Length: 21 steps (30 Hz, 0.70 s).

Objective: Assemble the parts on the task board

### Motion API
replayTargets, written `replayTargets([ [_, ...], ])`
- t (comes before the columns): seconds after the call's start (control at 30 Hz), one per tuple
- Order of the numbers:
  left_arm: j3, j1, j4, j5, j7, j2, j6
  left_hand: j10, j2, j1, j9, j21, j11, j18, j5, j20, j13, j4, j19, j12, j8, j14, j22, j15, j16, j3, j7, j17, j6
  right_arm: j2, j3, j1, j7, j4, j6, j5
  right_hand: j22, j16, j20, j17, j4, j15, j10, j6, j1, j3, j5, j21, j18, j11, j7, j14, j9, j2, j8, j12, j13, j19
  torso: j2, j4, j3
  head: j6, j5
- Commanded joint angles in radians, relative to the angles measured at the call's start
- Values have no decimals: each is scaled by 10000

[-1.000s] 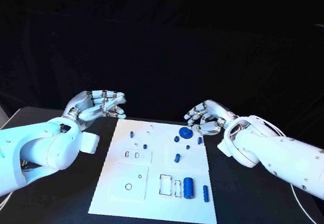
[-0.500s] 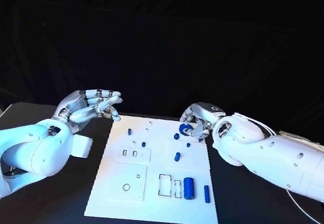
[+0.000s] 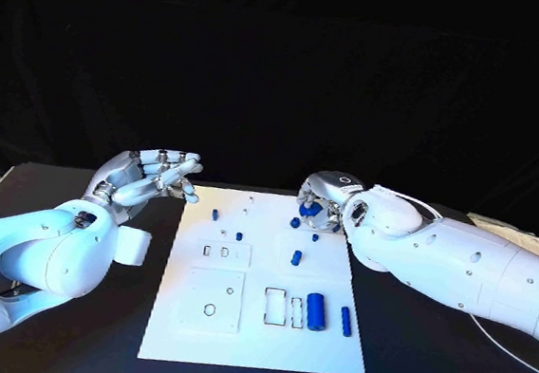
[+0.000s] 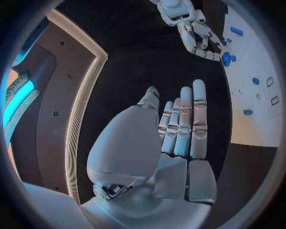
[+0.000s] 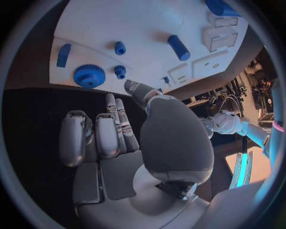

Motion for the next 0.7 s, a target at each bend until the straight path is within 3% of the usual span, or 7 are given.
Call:
replayTargets([
  [0.03, 16, 1, 52, 13, 22, -1, 207, 70, -60, -59, -13, 32, -33, -14, 55, 0, 4, 24, -97, -67, -53, -43, 8, 2, 31, 8, 10, 8, 44, 76, -1, -13, -340, -99, 456, -395, 309, 63, -11, 19, 8, 1, 98, -6, 23, -92, -9, 203, -226, -40, -66, 340, 23, -23, -11, 47, 33, 156, 87, 40, -13, 12, -39],
  [0.2, 24, 1, 74, 13, 4, -8, 217, 66, -67, -75, -15, 81, -30, -15, 55, 2, 3, 28, -121, -75, -63, -60, 44, 3, 58, 1, 14, 19, 44, 168, -6, -38, -360, -225, 543, -386, 677, 80, -22, -18, 46, -5, 115, 4, 31, -125, 36, 440, -298, -44, -67, 323, 47, 0, -2, 41, 61, 318, 135, 72, -20, 14, -70],
  [0.33, 29, 1, 79, 13, -5, -16, 215, 66, -67, -75, -15, 81, -30, -15, 55, 2, 3, 28, -121, -75, -63, -60, 44, 3, 58, 1, 14, 19, 44, 239, -7, -59, -366, -280, 596, -374, 780, 87, -24, -23, 56, -6, 123, 7, 38, -126, 46, 506, -318, -44, -68, 320, 54, 12, 1, 41, 70, 361, 194, 34, -3, 40, -42],
  [0.7, 33, 1, 65, 13, -23, -25, 195, 59, -69, -86, -18, 119, -26, -15, 55, 4, 1, 30, -142, -83, -73, -77, 73, 7, 76, -2, 19, 27, 39, 407, -19, -130, -386, -377, 748, -339, 724, 98, -25, -65, 102, -2, 133, -23, 42, -129, 57, 479, -306, -35, -46, 304, 69, 57, -12, 33, 94, 349, 317, 38, 2, 89, -7],
])
